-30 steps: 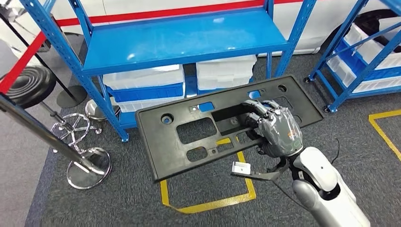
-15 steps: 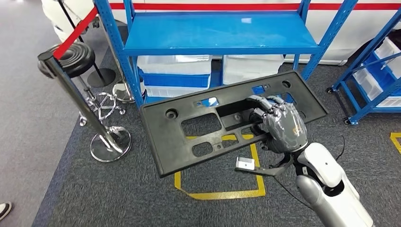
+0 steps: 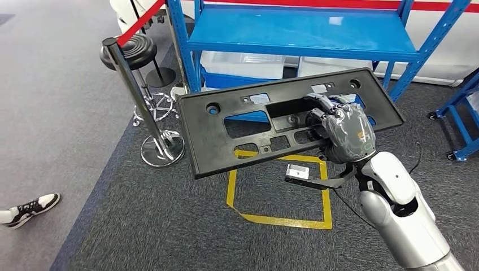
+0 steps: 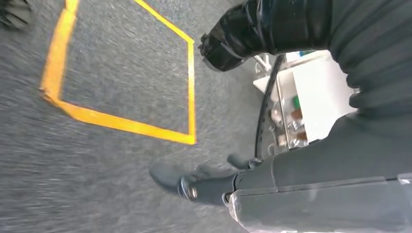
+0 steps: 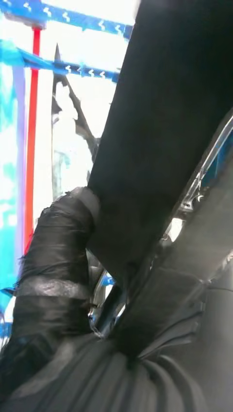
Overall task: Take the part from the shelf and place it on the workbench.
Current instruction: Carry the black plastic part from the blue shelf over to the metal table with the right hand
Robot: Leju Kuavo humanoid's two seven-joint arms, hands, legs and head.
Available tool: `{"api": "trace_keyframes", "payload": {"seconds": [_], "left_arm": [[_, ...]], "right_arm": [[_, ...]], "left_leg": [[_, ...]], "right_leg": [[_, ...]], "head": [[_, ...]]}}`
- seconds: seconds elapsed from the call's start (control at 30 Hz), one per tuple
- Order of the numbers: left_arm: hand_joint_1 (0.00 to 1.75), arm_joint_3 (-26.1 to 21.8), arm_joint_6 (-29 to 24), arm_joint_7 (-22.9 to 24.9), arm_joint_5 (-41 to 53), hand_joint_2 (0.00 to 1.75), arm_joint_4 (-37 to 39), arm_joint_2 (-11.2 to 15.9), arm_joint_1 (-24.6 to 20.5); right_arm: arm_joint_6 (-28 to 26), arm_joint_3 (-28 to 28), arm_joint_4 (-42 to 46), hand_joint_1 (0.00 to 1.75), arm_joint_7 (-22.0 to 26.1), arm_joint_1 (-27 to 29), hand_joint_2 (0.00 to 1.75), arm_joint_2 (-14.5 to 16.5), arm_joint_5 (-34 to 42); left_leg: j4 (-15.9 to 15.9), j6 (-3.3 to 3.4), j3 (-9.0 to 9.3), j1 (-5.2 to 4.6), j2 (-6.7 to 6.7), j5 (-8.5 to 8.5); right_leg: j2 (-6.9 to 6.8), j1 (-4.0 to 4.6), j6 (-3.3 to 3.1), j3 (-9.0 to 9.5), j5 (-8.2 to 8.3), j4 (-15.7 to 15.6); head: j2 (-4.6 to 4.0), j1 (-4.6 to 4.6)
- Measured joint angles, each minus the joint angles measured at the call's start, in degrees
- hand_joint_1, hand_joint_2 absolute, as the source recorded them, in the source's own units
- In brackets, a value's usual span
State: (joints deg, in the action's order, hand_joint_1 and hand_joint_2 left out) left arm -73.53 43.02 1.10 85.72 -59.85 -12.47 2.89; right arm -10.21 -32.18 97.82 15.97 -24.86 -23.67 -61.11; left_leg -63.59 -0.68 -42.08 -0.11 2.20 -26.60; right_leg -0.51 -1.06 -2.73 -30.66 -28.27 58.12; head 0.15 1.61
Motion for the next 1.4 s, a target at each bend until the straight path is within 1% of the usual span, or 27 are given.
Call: {"api": "trace_keyframes", "payload": {"seconds": [0.03,0.07,0.1,0.17,0.2,0.23,0.3,0.37,0.43,0.5,0.57,0.6,0.63,0.67,0.73,0.77,0.83,0.9,0.93,1.0,1.07,1.1,1.17,1.23,1.3,1.33,1.4], "left_arm": [[0.0,0.0,0.04,-0.03,0.0,1.75,-0.01,0.01,-0.03],[0.0,0.0,0.05,-0.06,0.0,1.75,-0.02,0.02,-0.05],[0.0,0.0,0.07,-0.1,0.0,1.75,-0.02,0.02,-0.08],[0.0,0.0,0.1,-0.19,0.0,1.75,-0.03,0.05,-0.09],[0.0,0.01,0.11,-0.25,0.0,1.75,-0.06,0.08,-0.1],[0.0,0.02,0.12,-0.33,0.0,1.75,-0.16,0.13,-0.12],[0.0,0.03,0.2,-0.54,0.0,1.75,-0.4,0.24,-0.15],[0.0,0.02,0.27,-0.7,0.0,1.75,-0.54,0.34,0.02],[0.0,0.02,0.35,-0.75,0.0,1.75,-0.58,0.35,0.36],[0.0,0.03,0.54,-0.73,0.0,1.75,-0.62,0.31,0.43],[0.0,0.04,0.72,-0.72,0.0,1.75,-0.63,0.3,0.35],[0.0,0.04,0.79,-0.73,0.0,1.75,-0.63,0.3,0.36],[0.0,0.04,0.82,-0.74,0.0,1.75,-0.63,0.3,0.4],[0.0,0.04,0.85,-0.75,0.0,1.75,-0.63,0.3,0.43],[0.0,0.04,0.87,-0.77,0.0,1.75,-0.63,0.27,0.47],[0.0,0.04,0.87,-0.79,0.0,1.75,-0.66,0.25,0.46],[0.0,0.04,0.87,-0.84,0.0,1.75,-0.74,0.21,0.56],[0.0,0.03,0.87,-0.89,0.0,1.75,-0.83,0.21,0.92],[0.0,0.03,0.89,-0.91,0.0,1.75,-0.84,0.2,1.09],[0.0,0.03,0.9,-0.94,0.0,1.75,-0.87,0.17,1.17],[0.0,0.04,0.88,-0.97,0.0,1.75,-0.87,0.16,1.03],[0.0,0.04,0.9,-0.99,0.0,1.75,-0.87,0.17,1.0],[0.0,0.04,0.92,-1.01,0.0,1.75,-0.87,0.17,0.98],[0.0,0.04,0.95,-1.0,0.0,1.75,-0.91,0.21,0.97],[0.0,0.04,0.99,-0.98,0.0,1.75,-1.05,0.34,0.86],[0.0,0.04,1.05,-0.99,0.0,1.75,-1.11,0.4,0.83],[0.0,0.03,1.22,-0.95,0.0,1.75,-1.18,0.51,1.01]], "right_arm": [[-0.01,0.02,-0.1,1.75,-0.01,-0.05,1.75,-0.01,0.03],[-0.01,0.03,-0.22,1.75,-0.01,-0.07,1.75,-0.01,0.05],[-0.01,0.03,-0.35,1.75,-0.02,-0.08,1.75,-0.01,0.07],[-0.02,-0.01,-0.54,1.75,-0.02,-0.1,1.75,0.0,0.09],[-0.03,-0.02,-0.58,1.75,-0.02,-0.15,1.75,0.0,0.12],[-0.05,-0.01,-0.58,1.75,-0.02,-0.2,1.75,-0.01,0.16],[-0.08,0.04,-0.58,1.75,-0.04,-0.44,1.75,-0.07,0.29],[-0.08,-0.01,-0.6,1.75,-0.11,-0.73,1.75,-0.1,0.44],[-0.05,-0.09,-0.66,1.75,-0.16,-0.92,1.75,-0.15,0.54],[-0.02,-0.13,-0.77,1.75,-0.21,-0.96,1.75,-0.4,0.6],[-0.01,-0.15,-0.94,1.75,-0.3,-0.95,1.75,-0.63,0.63],[-0.01,-0.16,-1.05,1.75,-0.34,-0.95,1.75,-0.68,0.63],[-0.01,-0.18,-1.14,1.75,-0.37,-0.95,1.75,-0.7,0.63],[-0.01,-0.19,-1.2,1.75,-0.39,-0.96,1.75,-0.72,0.63],[-0.04,-0.19,-1.23,1.75,-0.44,-1.07,1.75,-0.77,0.6],[-0.07,-0.17,-1.24,1.75,-0.46,-1.11,1.75,-0.84,0.58],[-0.14,-0.16,-1.26,1.75,-0.54,-1.18,1.75,-0.98,0.49],[-0.18,-0.2,-1.31,1.75,-0.62,-1.3,1.75,-1.05,0.36],[-0.2,-0.22,-1.34,1.75,-0.66,-1.37,1.75,-1.06,0.28],[-0.23,-0.22,-1.42,1.75,-0.69,-1.45,1.75,-1.08,0.13],[-0.25,-0.2,-1.44,1.75,-0.71,-1.39,1.75,-1.11,0.03],[-0.27,-0.19,-1.45,1.75,-0.74,-1.34,1.75,-1.13,0.01],[-0.31,-0.2,-1.46,1.75,-0.83,-1.19,1.75,-1.16,-0.03],[-0.36,-0.18,-1.46,1.75,-0.86,-1.1,1.75,-1.2,-0.11],[-0.47,-0.08,-1.44,1.75,-0.87,-1.05,1.75,-1.31,-0.19],[-0.53,-0.05,-1.43,1.75,-0.9,-1.04,1.75,-1.37,-0.24],[-0.58,-0.07,-1.44,1.75,-0.95,-1.03,1.75,-1.45,-0.36]], "left_leg": [[-3.72,-0.34,-0.55,0.25,-0.94,-2.98],[-7.28,-0.69,-0.78,0.5,-1.38,-4.57],[-10.01,-1.02,-0.54,0.71,-1.57,-4.52],[-10.77,-1.51,2.08,0.96,-1.99,-1.23],[-8.33,-1.61,4.89,1.01,-2.77,-0.05],[-4.18,-1.6,8.41,0.88,-3.9,-0.4],[3.64,-0.76,13.72,0.42,-5.61,-3.09],[6.41,0.59,14.4,-0.01,-5.16,-3.83],[6.77,1.68,13.36,0.09,-4.12,-2.24],[7.01,2.53,11.85,0.29,-3.16,-0.37],[6.88,2.94,9.83,0.16,-1.95,1.32],[6.74,2.95,8.71,0.07,-1.22,2.13],[6.53,2.91,7.59,0.0,-0.46,2.89],[6.26,2.82,6.47,-0.04,0.32,3.6],[5.58,2.48,4.5,-0.12,1.8,4.81],[5.3,2.24,3.79,-0.15,2.5,5.39],[5.22,1.62,3.01,-0.19,3.84,6.61],[5.55,0.93,2.64,-0.18,4.78,7.57],[5.1,0.69,2.23,-0.19,4.21,6.88],[1.05,0.24,0.71,0.03,1.27,2.06],[-6.19,-0.46,-0.92,0.47,-1.07,-3.6],[-9.42,-0.82,-1.14,0.73,-1.49,-4.52],[-11.36,-1.32,0.63,1.16,-1.92,-2.38],[-5.87,-1.31,6.1,1.31,-3.53,-0.13],[2.41,-0.71,11.99,0.81,-5.88,-1.56],[5.03,-0.23,13.44,0.49,-6.43,-2.49],[6.7,0.88,13.4,0.26,-5.51,-2.33]], "right_leg": [[-0.87,0.1,-0.09,-0.96,0.73,0.1],[-1.69,0.17,-0.02,-1.99,1.41,0.27],[-2.56,0.19,0.07,-3.05,2.07,0.54],[-4.15,0.14,0.33,-5.2,3.17,1.35],[-4.85,0.14,0.56,-6.11,3.63,1.84],[-5.51,0.16,0.84,-6.88,4.01,2.32],[-6.91,0.2,1.57,-7.55,4.81,2.81],[-8.33,0.13,2.33,-7.55,5.87,2.53],[-6.95,-0.17,3.09,-7.92,4.97,2.97],[-2.78,-0.34,3.46,-9.07,-0.31,6.99],[-0.2,-0.19,3.36,-10.17,-5.61,13.82],[0.17,-0.11,3.26,-10.14,-6.28,16.43],[0.33,-0.05,3.1,-9.34,-5.56,17.41],[0.55,-0.02,2.87,-7.61,-4.04,16.42],[2.25,0.06,2.23,-1.99,-2.21,9.59],[3.29,0.08,1.99,0.58,-2.47,5.88],[4.21,0.29,1.69,2.82,-3.66,1.62],[2.76,0.24,1.32,2.29,-2.93,1.12],[1.94,0.13,0.93,1.86,-2.31,1.02],[0.23,-0.13,0.16,0.58,-0.89,0.72],[-1.31,-0.06,-0.06,-1.08,0.42,0.77],[-2.13,-0.05,0.04,-1.92,1.06,0.87],[-3.76,-0.08,0.35,-3.61,2.2,1.21],[-5.28,-0.07,0.77,-5.02,3.07,1.74],[-6.74,0.02,1.39,-5.75,3.74,2.15],[-7.51,0.03,1.76,-5.83,4.12,2.18],[-8.75,-0.09,2.61,-5.79,4.82,1.96]], "head": [[0.0,0.04],[0.0,0.04],[0.0,0.04],[0.0,0.06],[0.0,0.07],[0.0,0.08],[0.0,0.07],[0.0,0.04],[0.0,0.04],[0.0,-0.01],[0.0,-0.03],[0.0,-0.02],[0.0,-0.02],[0.0,-0.02],[0.0,-0.01],[0.0,0.01],[0.0,0.0],[0.0,-0.04],[0.0,0.03],[0.0,0.24],[0.0,0.4],[0.0,0.39],[0.0,0.41],[0.0,0.43],[0.0,0.42],[0.0,0.4],[0.0,0.37]]}}
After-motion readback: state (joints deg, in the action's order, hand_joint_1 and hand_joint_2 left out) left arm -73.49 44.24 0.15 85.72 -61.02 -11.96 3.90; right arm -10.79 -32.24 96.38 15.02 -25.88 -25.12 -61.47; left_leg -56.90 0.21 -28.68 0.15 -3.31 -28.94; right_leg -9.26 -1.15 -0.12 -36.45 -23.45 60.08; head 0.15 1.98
